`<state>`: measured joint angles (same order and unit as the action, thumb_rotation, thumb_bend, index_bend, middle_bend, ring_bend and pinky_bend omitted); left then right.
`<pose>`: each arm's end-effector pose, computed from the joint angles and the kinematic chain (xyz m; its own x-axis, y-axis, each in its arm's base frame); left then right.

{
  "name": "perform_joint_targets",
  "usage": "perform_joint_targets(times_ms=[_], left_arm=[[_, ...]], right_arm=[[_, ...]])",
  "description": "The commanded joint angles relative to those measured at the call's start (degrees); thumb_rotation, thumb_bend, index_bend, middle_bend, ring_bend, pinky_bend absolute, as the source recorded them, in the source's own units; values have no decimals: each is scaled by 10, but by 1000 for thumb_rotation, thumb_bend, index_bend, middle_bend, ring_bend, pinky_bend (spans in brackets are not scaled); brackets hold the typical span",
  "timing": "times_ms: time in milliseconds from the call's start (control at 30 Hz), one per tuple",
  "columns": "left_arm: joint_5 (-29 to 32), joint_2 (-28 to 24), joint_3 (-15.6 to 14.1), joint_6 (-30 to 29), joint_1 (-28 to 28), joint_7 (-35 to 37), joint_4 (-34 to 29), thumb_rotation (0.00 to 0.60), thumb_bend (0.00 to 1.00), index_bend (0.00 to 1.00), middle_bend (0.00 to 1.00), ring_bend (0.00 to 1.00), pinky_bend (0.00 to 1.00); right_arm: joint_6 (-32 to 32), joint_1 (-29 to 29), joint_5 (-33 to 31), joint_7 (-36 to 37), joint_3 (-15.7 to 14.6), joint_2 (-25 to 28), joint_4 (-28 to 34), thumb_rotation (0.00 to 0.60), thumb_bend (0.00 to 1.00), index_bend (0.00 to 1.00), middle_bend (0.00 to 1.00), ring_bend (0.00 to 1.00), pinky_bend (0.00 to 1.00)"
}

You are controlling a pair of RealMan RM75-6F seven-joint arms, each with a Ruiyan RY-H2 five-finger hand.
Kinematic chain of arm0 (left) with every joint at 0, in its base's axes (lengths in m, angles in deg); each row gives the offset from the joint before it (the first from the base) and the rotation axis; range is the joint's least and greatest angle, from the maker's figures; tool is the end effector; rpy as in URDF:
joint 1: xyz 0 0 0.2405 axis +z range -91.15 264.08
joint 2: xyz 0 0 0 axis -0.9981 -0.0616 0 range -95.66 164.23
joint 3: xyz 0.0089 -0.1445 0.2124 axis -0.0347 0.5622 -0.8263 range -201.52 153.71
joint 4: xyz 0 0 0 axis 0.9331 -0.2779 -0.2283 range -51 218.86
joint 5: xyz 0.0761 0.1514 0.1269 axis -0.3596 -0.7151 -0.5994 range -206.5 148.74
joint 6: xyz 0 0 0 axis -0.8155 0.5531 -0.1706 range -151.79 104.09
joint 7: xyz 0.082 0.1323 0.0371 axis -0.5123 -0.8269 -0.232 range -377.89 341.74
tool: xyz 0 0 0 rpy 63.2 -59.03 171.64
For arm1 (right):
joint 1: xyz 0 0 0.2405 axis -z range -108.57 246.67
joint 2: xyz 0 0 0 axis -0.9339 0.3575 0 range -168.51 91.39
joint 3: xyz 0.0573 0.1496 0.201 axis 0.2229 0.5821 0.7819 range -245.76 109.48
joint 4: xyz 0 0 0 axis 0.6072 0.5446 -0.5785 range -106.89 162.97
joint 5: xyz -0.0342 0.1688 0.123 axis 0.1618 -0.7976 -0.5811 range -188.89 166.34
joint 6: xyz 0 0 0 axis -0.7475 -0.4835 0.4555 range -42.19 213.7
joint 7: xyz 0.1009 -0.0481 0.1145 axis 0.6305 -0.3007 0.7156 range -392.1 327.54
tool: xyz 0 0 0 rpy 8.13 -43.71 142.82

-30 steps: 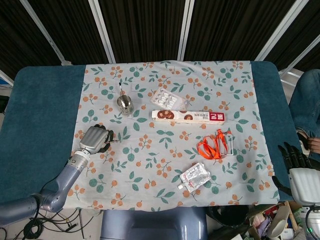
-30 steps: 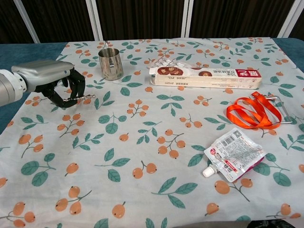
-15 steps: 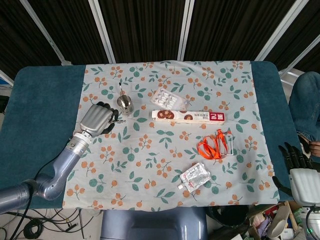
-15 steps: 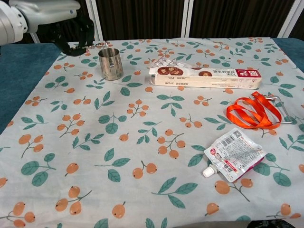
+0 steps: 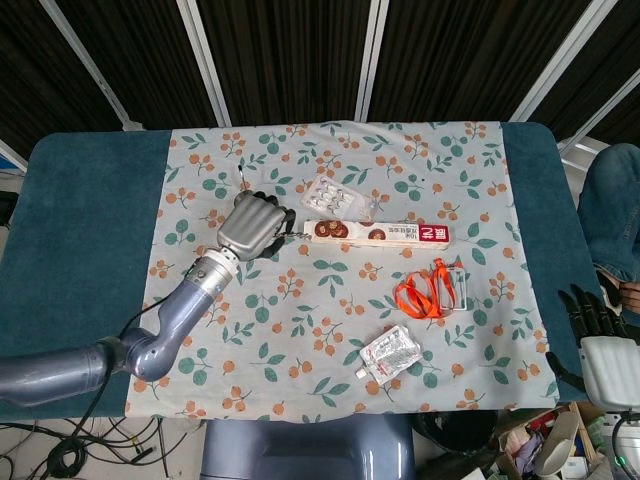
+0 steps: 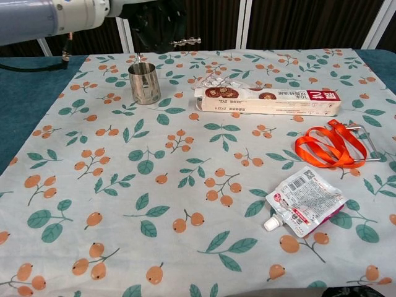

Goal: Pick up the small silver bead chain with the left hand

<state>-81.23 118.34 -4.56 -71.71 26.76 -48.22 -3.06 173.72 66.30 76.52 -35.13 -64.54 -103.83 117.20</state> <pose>-0.0210 0.4183 0.0118 0.5249 0.1155 0.8433 0.7529 -0.5251 -0.3967 -0.3197 -0.1887 0.1641 0.4728 0.0480 0.8798 -0.8808 -0.0015 0.4734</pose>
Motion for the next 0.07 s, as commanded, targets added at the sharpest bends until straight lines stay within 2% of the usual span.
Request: perform_joint_targets(times_ms=[33,67], left_arm=[[19,20,2,3,-21,-7,13,600,432,573,555,353,356],[21,22,0,4,-24,-9,14,600,432,573,555,353,356]], right_arm=[[-1,0,-2,2,1,0,0,600,169,31,13,50,136],[-2,0,-2,3,1,1,0,600,169,31,13,50,136]])
